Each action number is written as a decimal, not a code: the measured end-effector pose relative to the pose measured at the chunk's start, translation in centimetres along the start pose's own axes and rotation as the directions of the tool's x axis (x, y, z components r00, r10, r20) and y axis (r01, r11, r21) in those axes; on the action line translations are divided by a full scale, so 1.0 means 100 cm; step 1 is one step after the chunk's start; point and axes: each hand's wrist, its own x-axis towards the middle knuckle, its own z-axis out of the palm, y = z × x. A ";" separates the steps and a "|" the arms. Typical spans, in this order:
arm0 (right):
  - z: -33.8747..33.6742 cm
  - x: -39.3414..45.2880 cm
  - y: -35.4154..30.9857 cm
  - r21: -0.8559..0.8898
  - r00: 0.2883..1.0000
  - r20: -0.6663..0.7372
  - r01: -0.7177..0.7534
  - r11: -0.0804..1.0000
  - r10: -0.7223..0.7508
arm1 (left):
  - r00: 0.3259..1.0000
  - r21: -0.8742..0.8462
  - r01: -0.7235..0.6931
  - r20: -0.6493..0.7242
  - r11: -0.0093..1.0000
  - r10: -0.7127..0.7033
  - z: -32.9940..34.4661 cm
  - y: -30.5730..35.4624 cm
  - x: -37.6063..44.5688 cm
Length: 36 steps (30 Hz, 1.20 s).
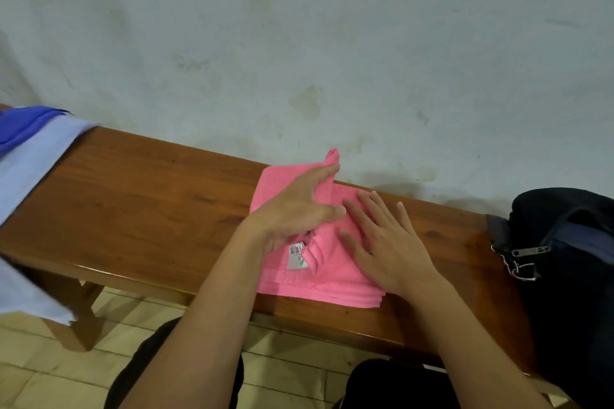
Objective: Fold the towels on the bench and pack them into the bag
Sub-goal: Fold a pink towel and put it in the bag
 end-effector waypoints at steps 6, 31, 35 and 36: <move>0.003 0.001 0.001 0.033 0.998 0.061 -0.032 0.999 0.030 | 0.997 0.152 0.050 0.056 0.987 -0.059 0.018 -0.004 0.008; -0.019 -0.024 -0.003 0.561 0.985 -0.016 -0.133 0.817 0.172 | 0.959 0.915 0.123 -0.209 0.383 0.191 0.008 -0.023 0.021; -0.030 -0.021 -0.008 0.265 0.974 -0.074 -0.189 0.946 0.215 | 0.960 0.884 0.202 -0.264 0.422 0.092 -0.007 -0.018 0.011; -0.032 -0.019 -0.008 0.207 0.974 -0.091 -0.185 0.961 0.208 | 0.962 0.868 0.227 -0.270 0.441 0.036 -0.012 -0.016 0.008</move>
